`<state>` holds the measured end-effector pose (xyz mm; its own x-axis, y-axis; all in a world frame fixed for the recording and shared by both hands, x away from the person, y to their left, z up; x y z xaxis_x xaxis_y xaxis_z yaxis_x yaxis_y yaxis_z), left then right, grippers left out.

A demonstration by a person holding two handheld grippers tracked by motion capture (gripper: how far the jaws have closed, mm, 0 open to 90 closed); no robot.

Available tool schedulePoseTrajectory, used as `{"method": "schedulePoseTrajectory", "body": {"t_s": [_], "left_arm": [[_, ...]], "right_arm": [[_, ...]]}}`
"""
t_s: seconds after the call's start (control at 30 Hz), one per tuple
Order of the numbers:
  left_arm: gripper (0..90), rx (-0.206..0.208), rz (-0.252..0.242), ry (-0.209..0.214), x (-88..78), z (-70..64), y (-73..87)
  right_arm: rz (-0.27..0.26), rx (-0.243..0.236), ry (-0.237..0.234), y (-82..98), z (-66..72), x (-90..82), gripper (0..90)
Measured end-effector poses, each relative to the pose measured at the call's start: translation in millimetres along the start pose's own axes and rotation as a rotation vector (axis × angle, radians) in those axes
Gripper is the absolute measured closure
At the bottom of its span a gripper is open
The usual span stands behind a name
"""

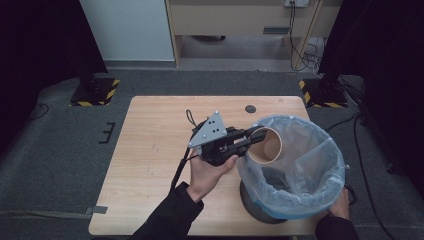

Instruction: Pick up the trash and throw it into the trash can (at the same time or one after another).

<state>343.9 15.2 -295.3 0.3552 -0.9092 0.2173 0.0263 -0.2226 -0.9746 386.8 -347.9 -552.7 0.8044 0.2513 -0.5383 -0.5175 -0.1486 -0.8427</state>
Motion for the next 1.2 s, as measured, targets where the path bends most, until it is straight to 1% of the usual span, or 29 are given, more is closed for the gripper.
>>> {"method": "schedulePoseTrajectory", "body": {"t_s": [0.07,0.13,0.2,0.3,0.4,0.47,0.5,0.53,0.6,0.63,0.7,0.73,0.77,0.87,0.9,0.93,0.97,1.0,1.1,1.13,1.2], "left_arm": [[73.6,-0.005,0.002,0.008,1.4,0.4,1.5],[70.9,0.001,0.015,0.011,2.8,2.0,4.2],[67.3,-0.006,0.010,0.010,2.0,3.4,4.3],[60.4,-0.008,-0.013,-0.002,-2.1,5.6,1.4],[54.5,0.009,-0.012,-0.024,-8.7,9.1,-1.7],[51.9,0.009,-0.013,-0.033,-11.3,10.5,-2.6],[49.8,0.010,-0.012,-0.051,-17.3,14.1,-4.0],[48.7,0.010,-0.012,-0.051,-17.3,14.1,-4.0],[47.5,0.016,-0.010,-0.073,-24.1,18.5,-4.8],[46.0,0.018,-0.007,-0.093,-30.1,22.5,-4.6],[44.4,0.022,-0.002,-0.116,-36.7,26.9,-3.0],[43.8,0.022,-0.002,-0.116,-36.7,26.9,-3.0],[43.2,0.025,0.009,-0.137,-42.9,31.4,-0.6],[41.9,0.028,0.031,-0.174,-52.4,39.0,4.1],[41.7,0.028,0.031,-0.174,-52.4,39.0,4.1],[41.0,0.029,0.044,-0.192,-57.2,43.3,7.5],[40.6,0.029,0.044,-0.192,-57.2,43.3,7.5],[40.2,0.025,0.055,-0.211,-61.5,47.0,11.4],[38.6,0.020,0.070,-0.235,-65.6,52.0,18.0],[37.6,0.020,0.070,-0.235,-65.6,52.0,18.0],[36.8,0.017,0.084,-0.250,-67.3,55.5,22.7]], "right_arm": [[0.000,0.000,0.000,0.0,0.0,0.0,3.4],[0.000,0.000,0.000,0.0,0.0,0.0,3.4],[0.000,0.000,0.000,0.0,0.0,0.0,3.4],[0.000,0.000,0.000,0.0,0.0,0.0,3.4],[0.000,0.000,0.000,0.0,0.0,0.0,3.4],[0.000,0.000,0.000,0.0,0.0,0.0,3.4],[0.000,0.000,0.000,0.0,0.0,0.0,3.4],[0.000,0.000,0.000,0.0,0.0,0.0,3.4],[0.000,0.000,0.000,0.0,0.0,0.0,3.4],[0.000,0.000,0.000,0.0,0.0,0.0,3.4],[0.000,0.000,0.000,0.0,0.0,0.0,3.4],[0.000,0.000,0.000,0.0,0.0,0.0,3.4],[0.000,0.000,0.000,0.0,0.0,0.0,3.4],[0.000,0.000,0.000,0.0,0.0,0.0,3.4],[0.000,0.000,0.000,0.0,0.0,0.0,3.4],[0.000,0.000,0.000,0.0,0.0,0.0,3.4],[0.000,0.000,0.000,0.0,0.0,0.0,3.4],[0.000,0.000,0.000,0.0,0.0,0.0,3.4],[0.000,0.000,0.000,0.0,0.0,0.0,3.4],[0.000,0.000,0.000,0.0,0.0,0.0,3.4],[0.000,0.000,0.000,0.0,0.0,0.0,3.4]]}}
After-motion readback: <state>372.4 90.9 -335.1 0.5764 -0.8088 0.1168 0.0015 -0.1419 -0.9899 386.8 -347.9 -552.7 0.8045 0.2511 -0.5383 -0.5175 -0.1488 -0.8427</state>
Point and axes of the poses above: each handheld gripper's, and its own axes: x roughly forward along the jaws, y roughly out of its underside, z roughly to its left, the point moved 2 cm from there along x, roughly forward along the jaws, and after that the axes turned 12 degrees about -z, right-handed, at the moved point
